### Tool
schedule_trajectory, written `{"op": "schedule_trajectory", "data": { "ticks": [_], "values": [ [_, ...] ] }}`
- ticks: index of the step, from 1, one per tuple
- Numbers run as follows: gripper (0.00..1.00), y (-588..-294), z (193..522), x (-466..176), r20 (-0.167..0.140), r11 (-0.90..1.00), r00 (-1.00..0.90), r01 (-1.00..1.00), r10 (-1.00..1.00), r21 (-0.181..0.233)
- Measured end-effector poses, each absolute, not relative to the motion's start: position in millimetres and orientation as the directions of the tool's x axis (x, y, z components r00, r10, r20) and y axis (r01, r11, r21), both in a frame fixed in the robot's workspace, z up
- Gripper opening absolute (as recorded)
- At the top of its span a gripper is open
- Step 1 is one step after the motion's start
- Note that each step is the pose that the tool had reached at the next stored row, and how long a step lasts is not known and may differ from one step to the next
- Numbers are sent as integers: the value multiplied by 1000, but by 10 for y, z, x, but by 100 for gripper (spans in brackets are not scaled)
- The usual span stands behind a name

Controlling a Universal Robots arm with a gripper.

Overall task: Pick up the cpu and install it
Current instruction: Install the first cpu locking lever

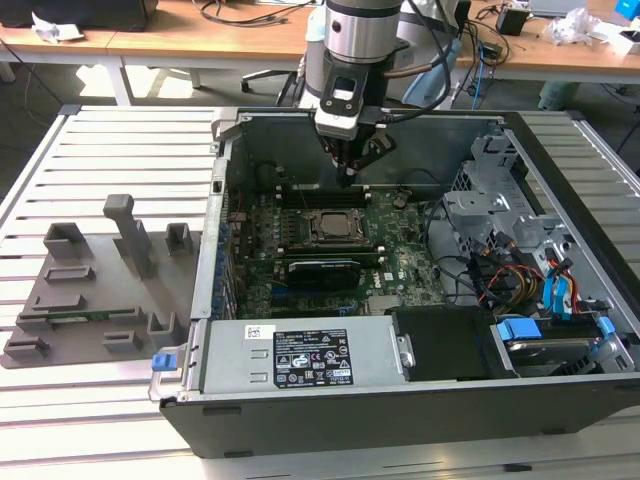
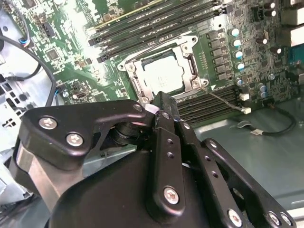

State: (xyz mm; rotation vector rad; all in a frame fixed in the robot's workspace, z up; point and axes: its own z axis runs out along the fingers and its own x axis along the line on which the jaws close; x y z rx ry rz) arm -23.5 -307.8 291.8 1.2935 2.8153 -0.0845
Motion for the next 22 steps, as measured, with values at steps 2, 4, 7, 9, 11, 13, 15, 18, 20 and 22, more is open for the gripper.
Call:
{"op": "schedule_trajectory", "data": {
  "ticks": [2,4,7,9,11,13,15,18,20,22],
  "values": [
    [11,-3078,2919,-235,-61,667,-667,744,742,-32],
    [11,-3078,2918,-235,-61,684,-684,729,727,-32],
    [11,-3078,2919,-235,-61,715,-716,698,696,-32],
    [11,-3078,2918,-235,-61,728,-728,685,683,-32],
    [11,-3078,2918,-235,-61,745,-745,667,664,-32],
    [11,-3078,2919,-235,-61,757,-758,652,650,-32],
    [11,-3078,2919,-235,-61,769,-769,638,636,-32],
    [11,-3078,2919,-235,-61,791,-792,610,608,-32],
    [11,-3078,2918,-235,-61,836,-836,548,546,-32],
    [11,-3078,2918,-235,-61,873,-873,487,484,-32]
  ]
}}
